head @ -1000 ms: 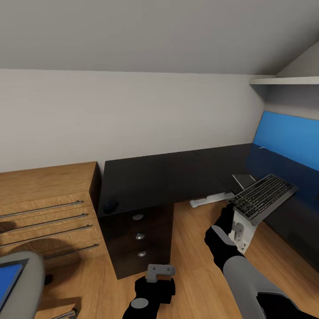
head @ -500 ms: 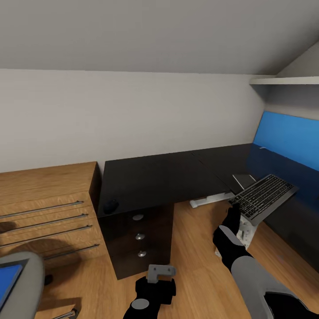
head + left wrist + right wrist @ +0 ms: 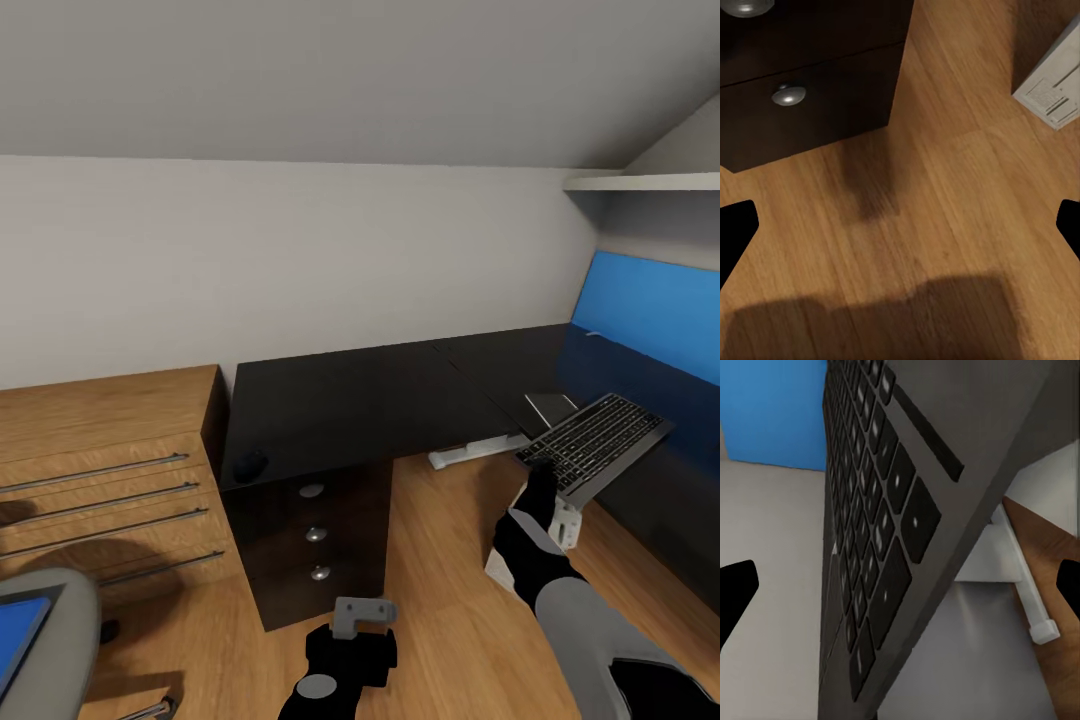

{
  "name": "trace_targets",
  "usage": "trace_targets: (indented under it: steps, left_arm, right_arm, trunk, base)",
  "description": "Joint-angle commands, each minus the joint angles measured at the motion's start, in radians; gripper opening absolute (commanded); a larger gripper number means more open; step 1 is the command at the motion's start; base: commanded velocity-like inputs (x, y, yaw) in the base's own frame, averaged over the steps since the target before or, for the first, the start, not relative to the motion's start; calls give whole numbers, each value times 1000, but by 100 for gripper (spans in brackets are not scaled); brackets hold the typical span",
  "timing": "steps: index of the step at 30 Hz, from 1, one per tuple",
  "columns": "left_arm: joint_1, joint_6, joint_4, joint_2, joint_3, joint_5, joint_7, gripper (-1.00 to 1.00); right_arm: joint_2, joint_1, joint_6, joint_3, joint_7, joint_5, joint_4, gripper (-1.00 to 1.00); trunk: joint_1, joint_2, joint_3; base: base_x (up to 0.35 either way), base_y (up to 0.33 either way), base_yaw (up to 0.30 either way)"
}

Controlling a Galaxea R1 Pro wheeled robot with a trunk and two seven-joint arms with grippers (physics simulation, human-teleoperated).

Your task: In the bedroom, organize the workspace by keeping the computer under the desk, ensuring the monitor is on the desk, placing the keyboard on the desk next to the monitor, placing the mouse on the desk next to the keyboard, moving the folder from the swivel chair onto the desk next to the mouse, stacking the notebook on top of the folder with the pen on top of the notebook, and positioning the swivel chair next to the desk.

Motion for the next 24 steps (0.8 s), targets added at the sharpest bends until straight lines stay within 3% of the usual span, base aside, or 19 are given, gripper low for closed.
trace_targets:
  steps: [1, 8, 14, 24]
  left_arm:
    - [-1, 2, -1, 0, -1, 8, 10, 100]
    - [-1, 2, -1, 0, -1, 8, 10, 100]
    - [-1, 2, -1, 0, -1, 8, 10, 100]
    - [-1, 2, -1, 0, -1, 8, 10, 100]
  right_arm:
    - [-2, -1, -1, 0, 8, -18, 0, 100]
    - [-11, -1, 32, 0, 7, -47, 0, 100]
    - [-15, -1, 79, 0, 7, -51, 1, 100]
    - [-16, -1, 90, 0, 7, -51, 5, 100]
  trunk:
    - [0, 0, -1]
    - [0, 0, -1]
    - [0, 0, -1]
    - [0, 0, -1]
  base:
    - [0, 0, 0]
    - [0, 0, 0]
    - [0, 0, 0]
    - [0, 0, 0]
